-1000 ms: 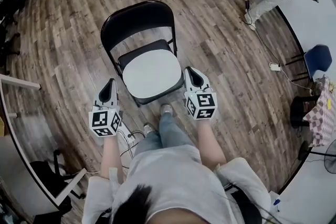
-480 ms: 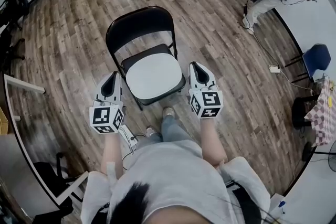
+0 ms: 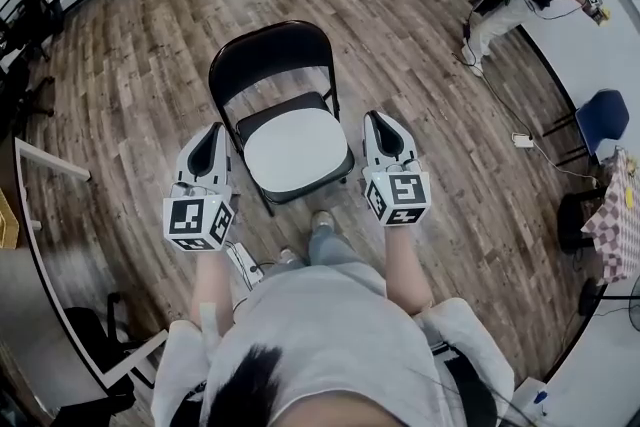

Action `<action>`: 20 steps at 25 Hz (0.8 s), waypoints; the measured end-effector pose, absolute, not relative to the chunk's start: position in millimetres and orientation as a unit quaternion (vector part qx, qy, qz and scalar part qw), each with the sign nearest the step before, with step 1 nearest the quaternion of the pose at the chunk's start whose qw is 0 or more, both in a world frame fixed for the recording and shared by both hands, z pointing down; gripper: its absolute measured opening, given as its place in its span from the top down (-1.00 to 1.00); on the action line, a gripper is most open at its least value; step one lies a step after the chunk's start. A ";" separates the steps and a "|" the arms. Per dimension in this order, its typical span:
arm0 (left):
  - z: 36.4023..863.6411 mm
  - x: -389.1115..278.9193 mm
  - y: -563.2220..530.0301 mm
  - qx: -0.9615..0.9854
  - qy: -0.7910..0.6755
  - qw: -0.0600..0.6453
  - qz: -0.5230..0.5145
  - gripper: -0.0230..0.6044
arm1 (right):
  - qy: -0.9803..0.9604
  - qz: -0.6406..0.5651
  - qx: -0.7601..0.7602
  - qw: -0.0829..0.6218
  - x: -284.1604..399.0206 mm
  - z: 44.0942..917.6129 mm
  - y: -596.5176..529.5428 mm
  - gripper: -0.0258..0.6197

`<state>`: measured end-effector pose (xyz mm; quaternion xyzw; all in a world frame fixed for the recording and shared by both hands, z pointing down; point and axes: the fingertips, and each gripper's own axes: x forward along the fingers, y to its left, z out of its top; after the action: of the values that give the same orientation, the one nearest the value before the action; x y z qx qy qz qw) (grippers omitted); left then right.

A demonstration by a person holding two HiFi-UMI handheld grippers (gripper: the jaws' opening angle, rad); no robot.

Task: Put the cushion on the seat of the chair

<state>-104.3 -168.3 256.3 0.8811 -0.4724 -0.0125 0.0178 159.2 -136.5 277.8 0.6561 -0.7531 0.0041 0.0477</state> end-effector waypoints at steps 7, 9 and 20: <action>235.9 -108.7 -161.4 0.878 -0.478 0.003 -0.031 0.88 | -0.758 -0.017 0.651 0.034 152.5 258.3 -130.3 0.86; 232.6 -109.8 -156.9 0.877 -0.479 -0.001 -0.034 0.88 | -0.759 -0.021 0.650 0.030 151.1 254.1 -126.9 0.86; 224.8 -114.4 -144.9 0.875 -0.481 -0.005 -0.045 0.88 | -0.759 -0.032 0.650 0.014 148.2 240.1 -118.3 0.86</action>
<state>-114.4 -144.9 224.8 0.8754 -0.4813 -0.0452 -0.0052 148.2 -118.3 240.1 0.6502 -0.7590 -0.0315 0.0139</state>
